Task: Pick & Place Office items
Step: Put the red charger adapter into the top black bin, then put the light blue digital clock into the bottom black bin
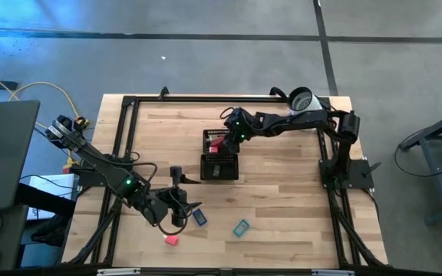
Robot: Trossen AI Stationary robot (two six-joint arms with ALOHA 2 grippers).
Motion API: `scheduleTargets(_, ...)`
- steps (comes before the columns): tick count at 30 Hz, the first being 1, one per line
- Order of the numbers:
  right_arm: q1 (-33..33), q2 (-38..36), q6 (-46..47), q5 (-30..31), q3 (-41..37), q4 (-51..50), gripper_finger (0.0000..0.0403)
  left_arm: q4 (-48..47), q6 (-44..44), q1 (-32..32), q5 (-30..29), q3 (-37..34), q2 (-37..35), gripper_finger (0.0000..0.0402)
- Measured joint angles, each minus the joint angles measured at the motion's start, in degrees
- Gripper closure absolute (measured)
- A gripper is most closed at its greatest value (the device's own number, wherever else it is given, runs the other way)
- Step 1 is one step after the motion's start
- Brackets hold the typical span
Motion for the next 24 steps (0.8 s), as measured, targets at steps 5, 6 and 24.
scheduleTargets(5, -0.04, 0.0, -0.02, 0.37, 0.0, -0.43, 0.0178, 0.02, 0.0, 0.0, -0.02, 0.0, 0.0, 0.0096)
scheduleTargets(6, -0.05, 0.0, 0.0, 0.37, 0.0, -0.46, 0.0172, 0.02, 0.0, 0.0, -0.02, 0.0, 0.0, 0.0096)
scheduleTargets(24, 2.01, -1.66, -2.94, -10.24, 0.02, 3.37, 0.0093, -0.05, 0.44, 0.69, 0.0, 0.01, 0.0, 0.0096)
